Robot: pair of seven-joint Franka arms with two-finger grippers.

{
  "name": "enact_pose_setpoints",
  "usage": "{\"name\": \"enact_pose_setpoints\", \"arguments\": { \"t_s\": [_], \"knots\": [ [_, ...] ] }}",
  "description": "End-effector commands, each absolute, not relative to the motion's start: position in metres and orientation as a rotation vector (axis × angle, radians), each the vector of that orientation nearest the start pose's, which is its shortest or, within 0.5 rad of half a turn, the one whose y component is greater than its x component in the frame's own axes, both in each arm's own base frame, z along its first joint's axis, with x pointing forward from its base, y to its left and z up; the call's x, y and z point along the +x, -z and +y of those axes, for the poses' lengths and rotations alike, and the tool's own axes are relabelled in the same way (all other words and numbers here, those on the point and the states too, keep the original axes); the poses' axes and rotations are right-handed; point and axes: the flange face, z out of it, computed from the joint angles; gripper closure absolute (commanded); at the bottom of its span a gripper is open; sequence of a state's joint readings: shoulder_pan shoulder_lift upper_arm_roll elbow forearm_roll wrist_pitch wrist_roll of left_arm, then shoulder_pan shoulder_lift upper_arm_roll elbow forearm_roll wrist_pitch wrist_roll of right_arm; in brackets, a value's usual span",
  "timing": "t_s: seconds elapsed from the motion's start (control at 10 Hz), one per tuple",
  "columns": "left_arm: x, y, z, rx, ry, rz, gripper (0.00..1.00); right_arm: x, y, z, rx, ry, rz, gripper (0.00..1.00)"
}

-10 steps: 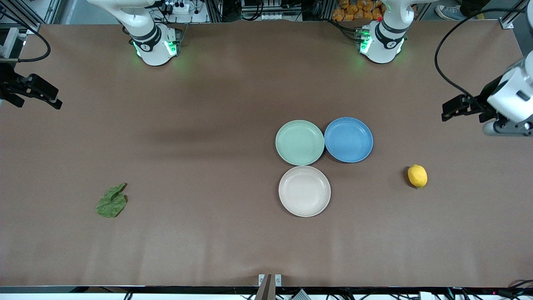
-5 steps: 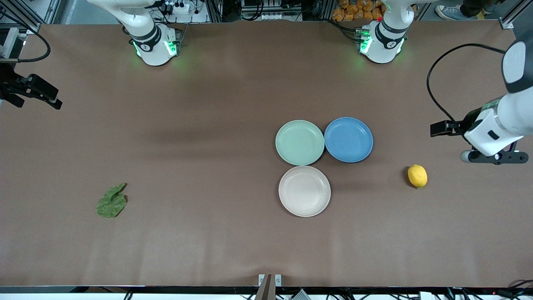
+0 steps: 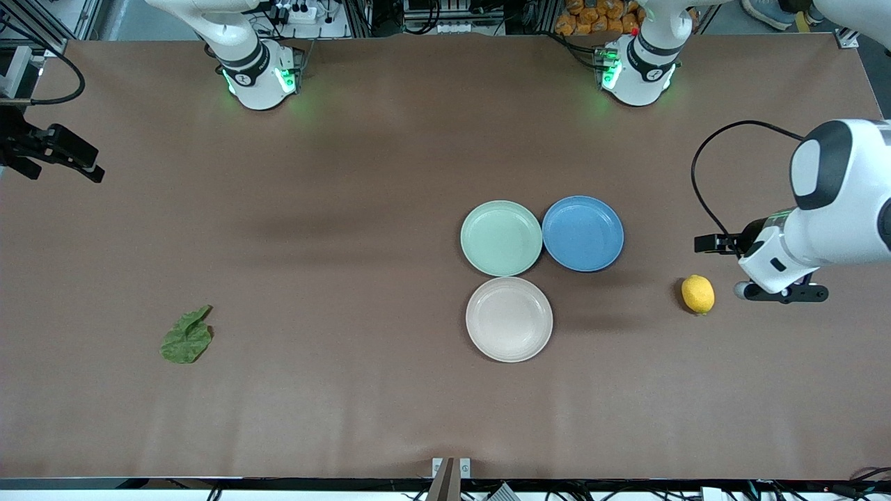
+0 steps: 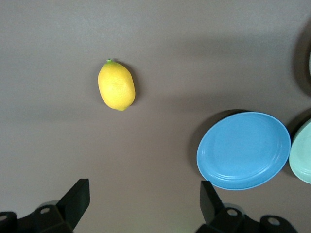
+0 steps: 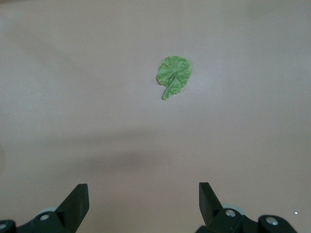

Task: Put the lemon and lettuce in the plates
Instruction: 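Move the left gripper down toward the yellow lemon, then close the left gripper on the lemon while the right gripper reaches the lettuce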

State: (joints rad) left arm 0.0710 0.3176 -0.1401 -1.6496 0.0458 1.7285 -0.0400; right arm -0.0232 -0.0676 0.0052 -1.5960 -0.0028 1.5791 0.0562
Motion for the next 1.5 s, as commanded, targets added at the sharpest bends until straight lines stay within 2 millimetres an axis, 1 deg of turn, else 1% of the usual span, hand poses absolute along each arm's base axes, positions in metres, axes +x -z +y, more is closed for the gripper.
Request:
{"name": "enact_pose_setpoints", "arguments": {
  "t_s": [0.0, 0.1, 0.2, 0.3, 0.4, 0.5, 0.6, 0.8, 0.9, 1.0, 1.1, 1.2, 1.3, 1.4],
  "knots": [
    [0.611, -0.389, -0.031, -3.095, -0.294, 0.117, 0.0, 0.534, -0.648, -0.009, -3.128, 0.064, 0.137, 0.0],
    [0.609, -0.378, -0.032, -3.099, -0.272, 0.118, 0.0, 0.536, -0.645, -0.01, -3.128, 0.064, 0.139, 0.0],
    [0.608, -0.365, -0.032, -3.095, -0.259, 0.129, 0.0, 0.541, -0.636, -0.013, -3.13, 0.038, 0.149, 0.0],
    [0.608, -0.354, -0.027, -3.075, -0.251, 0.139, 0.0, 0.548, -0.624, -0.025, -3.133, 0.008, 0.161, 0.0],
    [0.612, -0.34, -0.009, -3.076, -0.251, 0.109, 0.0, 0.558, -0.607, -0.036, -3.126, -0.038, 0.19, 0.0],
    [0.615, -0.329, -0.006, -3.082, -0.243, 0.132, 0.0, 0.571, -0.585, -0.039, -3.133, -0.072, 0.195, 0.0],
    [0.617, -0.322, 0.01, -3.081, -0.235, 0.125, 0.0, 0.587, -0.557, -0.044, -3.133, -0.089, 0.204, 0.0],
    [0.622, -0.301, 0.021, -3.09, -0.22, 0.103, 0.0, 0.617, -0.498, -0.052, -3.13, -0.13, 0.219, 0.0],
    [0.622, -0.286, 0.028, -3.098, -0.197, 0.086, 0.0, 0.631, -0.465, -0.055, -3.133, -0.14, 0.22, 0.0],
    [0.621, -0.274, 0.031, -3.104, -0.154, 0.078, 0.0, 0.643, -0.432, -0.059, -3.132, -0.145, 0.227, 0.0],
    [0.622, -0.262, 0.039, -3.111, -0.144, 0.051, 0.0, 0.651, -0.405, -0.061, -3.13, -0.149, 0.23, 0.0],
    [0.625, -0.252, 0.04, -3.115, -0.134, 0.039, 0.0, 0.658, -0.378, -0.058, -3.13, -0.168, 0.22, 0.0],
    [0.626, -0.243, 0.043, -3.12, -0.122, 0.031, 0.0, 0.664, -0.346, -0.059, -3.13, -0.174, 0.221, 0.0],
    [0.626, -0.232, 0.043, -3.124, -0.131, 0.029, 0.0, 0.668, -0.32, -0.068, -3.134, -0.167, 0.223, 0.0]
  ]
}}
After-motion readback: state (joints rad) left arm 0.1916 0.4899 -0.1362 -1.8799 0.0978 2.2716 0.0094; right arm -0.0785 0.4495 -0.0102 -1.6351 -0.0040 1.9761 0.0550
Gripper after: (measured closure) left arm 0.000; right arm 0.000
